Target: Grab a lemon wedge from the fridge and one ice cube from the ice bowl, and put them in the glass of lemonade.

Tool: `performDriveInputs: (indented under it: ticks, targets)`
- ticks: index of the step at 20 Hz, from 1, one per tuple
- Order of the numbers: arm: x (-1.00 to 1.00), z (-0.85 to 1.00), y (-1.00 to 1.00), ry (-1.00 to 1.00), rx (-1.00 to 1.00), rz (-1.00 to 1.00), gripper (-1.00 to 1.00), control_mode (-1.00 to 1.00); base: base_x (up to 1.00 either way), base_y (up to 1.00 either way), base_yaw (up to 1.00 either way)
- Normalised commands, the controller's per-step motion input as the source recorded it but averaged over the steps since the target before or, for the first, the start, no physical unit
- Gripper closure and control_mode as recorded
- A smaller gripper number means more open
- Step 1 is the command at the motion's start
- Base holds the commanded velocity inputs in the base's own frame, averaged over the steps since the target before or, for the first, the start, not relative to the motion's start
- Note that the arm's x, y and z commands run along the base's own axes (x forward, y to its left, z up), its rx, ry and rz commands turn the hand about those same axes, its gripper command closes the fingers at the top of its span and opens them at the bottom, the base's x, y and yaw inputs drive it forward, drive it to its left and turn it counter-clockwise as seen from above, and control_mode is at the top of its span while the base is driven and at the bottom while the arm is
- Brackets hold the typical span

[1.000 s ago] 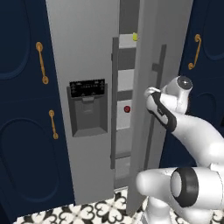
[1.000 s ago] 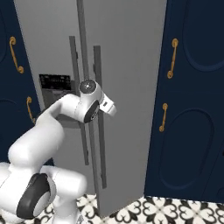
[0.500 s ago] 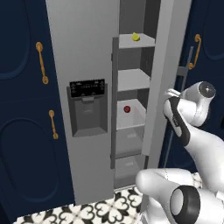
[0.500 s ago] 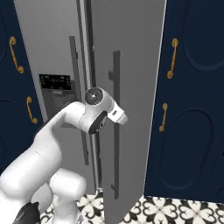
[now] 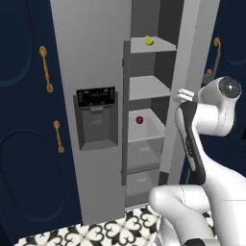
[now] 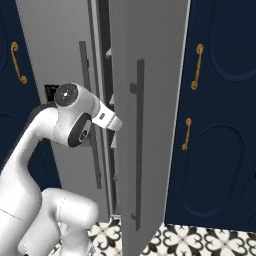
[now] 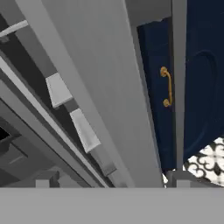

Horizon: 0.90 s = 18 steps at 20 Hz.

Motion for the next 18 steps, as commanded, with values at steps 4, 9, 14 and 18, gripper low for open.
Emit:
performDriveInputs:
  ticks: [4,9,14,18]
  targets:
    - [-0.26,0.55,1.00,0.05,-0.24,0.10,-1.00,-1.00,0.00,0.00,0.00]
    - [0.98,-0.15,0.53,0.20,-0.39,0.11,-1.00,-1.00,0.00,0.00,0.00]
    - [0.95,-0.35,0.12,0.29,-0.56,0.26,-1.00,-1.00,0.00,0.00,0.00]
    - [0.13,-0.24,0.00,0.09,-0.52,0.00,-1.00,-1.00,0.00,0.00,0.00]
